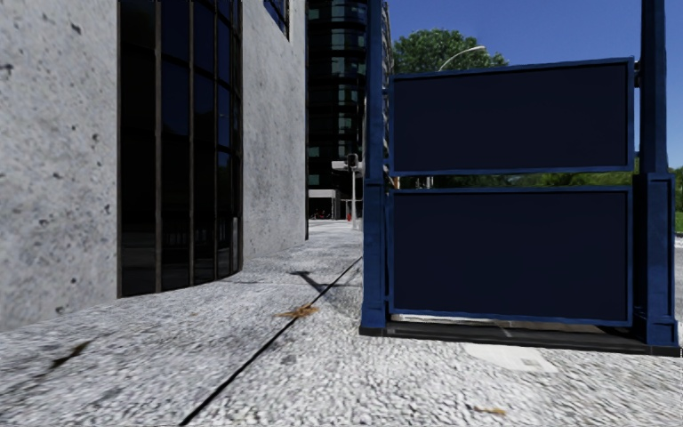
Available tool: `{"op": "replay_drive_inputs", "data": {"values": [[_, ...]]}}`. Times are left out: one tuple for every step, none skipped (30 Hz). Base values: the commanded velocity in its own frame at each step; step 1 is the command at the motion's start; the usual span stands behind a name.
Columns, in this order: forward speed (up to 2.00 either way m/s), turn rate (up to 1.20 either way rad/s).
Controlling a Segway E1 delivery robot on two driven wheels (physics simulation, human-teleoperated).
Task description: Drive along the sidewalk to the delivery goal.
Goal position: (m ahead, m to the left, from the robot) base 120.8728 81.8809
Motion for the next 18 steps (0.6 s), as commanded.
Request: {"op": "replay_drive_inputs", "data": {"values": [[1.84, 0.63], [1.84, 0.63], [1.84, 0.66], [1.84, 0.68], [1.84, 0.68], [1.84, 0.68], [1.83, 0.69], [1.82, 0.69], [1.82, 0.69], [1.82, 0.69], [1.81, 0.69], [1.79, 0.69], [1.78, 0.62], [1.78, 0.62], [1.77, 0.0], [1.76, 0.0], [1.76, 0.0], [1.76, 0.0]]}}
